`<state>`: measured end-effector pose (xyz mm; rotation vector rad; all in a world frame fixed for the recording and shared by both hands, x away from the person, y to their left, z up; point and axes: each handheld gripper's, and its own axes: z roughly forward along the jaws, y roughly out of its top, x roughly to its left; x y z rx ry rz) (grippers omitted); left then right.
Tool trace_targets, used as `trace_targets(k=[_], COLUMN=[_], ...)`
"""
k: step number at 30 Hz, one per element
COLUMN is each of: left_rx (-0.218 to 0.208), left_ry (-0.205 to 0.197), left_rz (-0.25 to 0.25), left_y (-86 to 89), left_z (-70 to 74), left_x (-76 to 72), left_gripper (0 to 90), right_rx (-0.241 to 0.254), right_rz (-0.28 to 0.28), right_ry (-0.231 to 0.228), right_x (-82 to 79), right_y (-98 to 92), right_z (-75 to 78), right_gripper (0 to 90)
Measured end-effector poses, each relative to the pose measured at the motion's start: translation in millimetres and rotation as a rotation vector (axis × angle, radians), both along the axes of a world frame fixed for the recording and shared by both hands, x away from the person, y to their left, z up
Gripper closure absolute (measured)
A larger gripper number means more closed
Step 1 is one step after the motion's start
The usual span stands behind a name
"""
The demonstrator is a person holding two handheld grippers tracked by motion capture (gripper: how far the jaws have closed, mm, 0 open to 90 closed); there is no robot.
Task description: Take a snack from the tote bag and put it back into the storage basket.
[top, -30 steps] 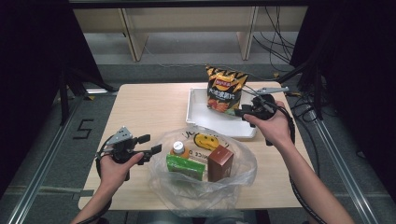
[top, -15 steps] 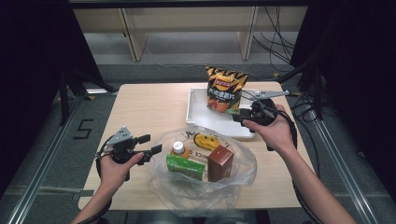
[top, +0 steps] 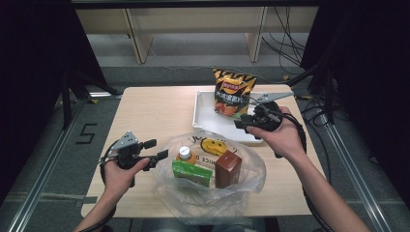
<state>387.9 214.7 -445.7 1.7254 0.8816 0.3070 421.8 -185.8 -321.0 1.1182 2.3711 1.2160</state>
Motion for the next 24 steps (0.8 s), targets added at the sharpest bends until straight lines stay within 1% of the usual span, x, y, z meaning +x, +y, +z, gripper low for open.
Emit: trace_targets(k=[1, 2, 3, 4, 5, 6, 7, 8, 9, 10, 11, 12, 13, 14, 15, 16, 18, 19, 20, 21, 22, 24], left_rx=[-0.003, -0.006, 0.0, -0.001, 0.005, 0.008, 0.007, 0.008, 0.008, 0.006, 0.001, 0.002, 0.002, -0.004, -0.002, -0.002, 0.003, -0.002, 0.002, 0.001, 0.002, 0.004], left_ry=[0.003, 0.008, 0.008, 0.008, -0.004, -0.001, 0.0, 0.0, 0.001, 0.001, 0.001, 0.0, 0.0, 0.007, 0.006, 0.007, -0.001, 0.004, -0.001, 0.001, 0.001, 0.0], left_rz=[0.002, 0.011, 0.012, 0.012, -0.003, 0.001, 0.0, 0.0, 0.0, 0.001, -0.004, -0.003, -0.004, 0.001, -0.001, 0.0, -0.008, -0.003, -0.009, -0.008, -0.008, -0.01], left_y=[-0.1, -0.3, -0.3, -0.4, 0.2, 0.0, -0.1, -0.2, -0.3, -0.4, -0.5, -0.6, -0.6, -1.2, -1.4, -1.6, -1.7, -2.1, -1.9, -1.9, -1.9, -1.8], left_z=[-0.1, 0.1, 0.6, 0.6, 0.6, 0.7, 0.6, 0.4, 0.3, 0.2, -0.2, -0.1, -0.1, -0.4, -0.3, -0.4, 0.0, -0.1, 0.0, -0.2, -0.4, -0.4], left_x=[-0.2, -0.7, -1.2, -1.3, -0.4, -0.7, -0.6, -0.6, -0.7, -0.5, -0.2, -0.2, -0.1, -0.2, -0.2, -0.1, 0.0, -0.2, 0.0, -0.1, -0.1, -0.3], left_gripper=[27.8, 27.8, 27.7, 27.8, 27.8, 27.7, 27.7, 27.8, 27.8, 27.7, 27.7, 27.7, 27.8, 27.8, 27.8, 27.8, 27.7, 27.8, 27.7, 27.8, 27.7, 27.7], right_rx=[-0.013, 0.001, -0.006, -0.023, -0.008, -0.015, -0.01, -0.023, -0.022, -0.026, -0.029, -0.034, -0.05, -0.048, -0.06, -0.059, -0.065, -0.069, -0.08, -0.074, -0.08, -0.076], right_rz=[0.007, -0.001, 0.008, 0.024, 0.023, 0.028, 0.024, 0.038, 0.039, 0.046, 0.034, 0.041, 0.053, 0.057, 0.069, 0.074, 0.053, 0.095, 0.094, 0.101, 0.113, 0.115], right_ry=[-0.008, 0.001, 0.008, 0.029, 0.028, 0.044, 0.027, 0.027, 0.046, 0.055, 0.067, 0.062, 0.064, 0.075, 0.069, 0.069, 0.107, 0.073, 0.077, 0.072, 0.07, 0.089], right_x=[0.2, -0.9, -1.2, -1.0, -1.2, -2.0, -1.7, -2.0, -2.9, -3.3, -5.2, -4.7, -4.8, -6.3, -6.2, -6.5, -10.0, -8.1, -9.3, -9.3, -9.6, -12.1], right_y=[1.2, 4.2, 5.7, 6.5, 8.9, 10.2, 12.1, 13.2, 14.5, 15.6, 17.8, 18.4, 18.4, 20.2, 20.4, 21.3, 23.9, 23.7, 24.0, 25.5, 26.1, 29.1], right_z=[0.6, 0.8, 1.0, 2.7, 1.7, 2.9, 2.2, 2.5, 3.8, 4.5, 5.0, 5.0, 6.2, 7.1, 8.1, 8.3, 11.8, 11.5, 13.4, 13.0, 13.6, 14.7], right_gripper=[65.0, 65.0, 64.7, 64.4, 64.1, 63.7, 63.4, 63.2, 62.9, 62.8, 62.8, 62.7, 62.6, 62.5, 62.5, 62.5, 62.5, 62.5, 62.5, 62.5, 62.5, 62.5])
